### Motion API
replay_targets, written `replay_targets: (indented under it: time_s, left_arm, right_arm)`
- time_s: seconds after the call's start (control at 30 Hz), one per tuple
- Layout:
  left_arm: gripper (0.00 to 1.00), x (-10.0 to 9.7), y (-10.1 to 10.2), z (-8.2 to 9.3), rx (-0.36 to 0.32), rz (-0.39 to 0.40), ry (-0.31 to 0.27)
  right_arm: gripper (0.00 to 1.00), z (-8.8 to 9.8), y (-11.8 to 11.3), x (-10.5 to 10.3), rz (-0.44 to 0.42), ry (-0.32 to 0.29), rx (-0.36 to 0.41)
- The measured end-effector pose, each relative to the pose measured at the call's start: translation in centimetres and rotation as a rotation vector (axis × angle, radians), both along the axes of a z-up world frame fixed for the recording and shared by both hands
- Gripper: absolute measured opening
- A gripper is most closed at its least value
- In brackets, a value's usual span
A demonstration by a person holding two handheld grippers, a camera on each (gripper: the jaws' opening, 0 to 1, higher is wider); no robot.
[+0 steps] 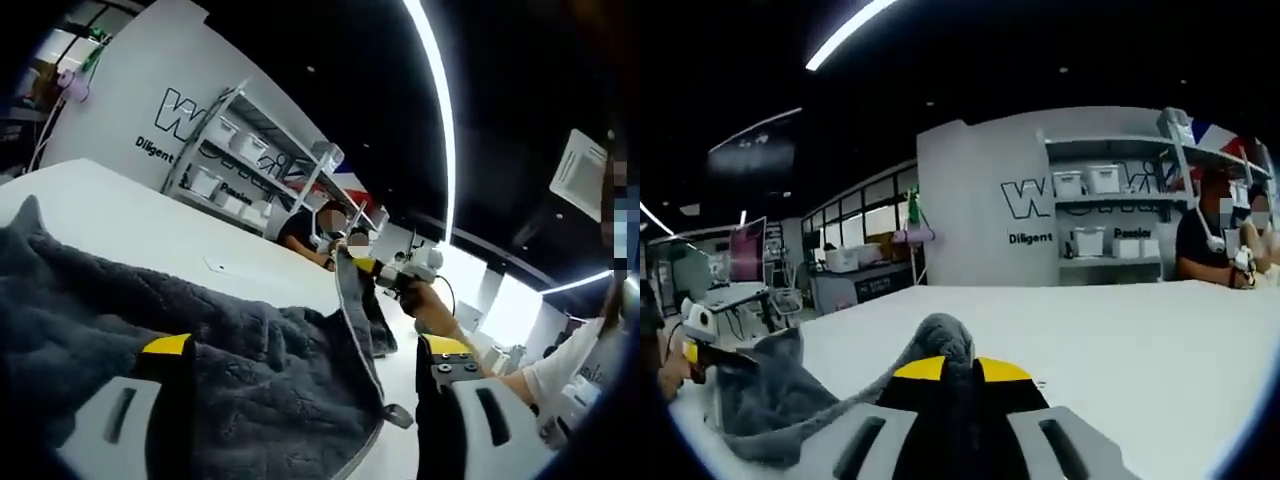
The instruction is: Fold the towel on the table until its edges align and the towel forms a compact rectangular stack.
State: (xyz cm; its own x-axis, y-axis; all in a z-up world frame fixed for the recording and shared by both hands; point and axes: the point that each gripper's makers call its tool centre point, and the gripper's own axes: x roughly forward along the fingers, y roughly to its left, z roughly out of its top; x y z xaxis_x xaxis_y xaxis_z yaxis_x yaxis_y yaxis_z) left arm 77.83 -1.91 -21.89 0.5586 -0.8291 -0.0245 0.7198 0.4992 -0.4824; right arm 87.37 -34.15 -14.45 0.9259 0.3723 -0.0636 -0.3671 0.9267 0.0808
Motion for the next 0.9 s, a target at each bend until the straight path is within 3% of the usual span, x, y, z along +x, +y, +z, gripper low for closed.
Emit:
replay_targets:
  time_s: [0.4, 0.6, 0.9]
  left_arm:
    - [0.96, 0.0, 0.0, 0.1, -0.012, -0.004, 0.004]
    - [0.96, 0.0, 0.1, 0.2, -0.023, 0.000, 0.007]
    - [0.95, -0.5, -0.5, 0.4, -0.042, -0.020, 0.008]
  right_arm:
    - [0.10, 6.0, 1.1, -4.0, 0.023, -0.115, -0.031]
    - [0.10, 7.9, 3.4, -6.7, 0.111, -0.133, -0.055]
    - [0.10, 10.1, 7.4, -11.1, 0.267, -0.153, -0.199]
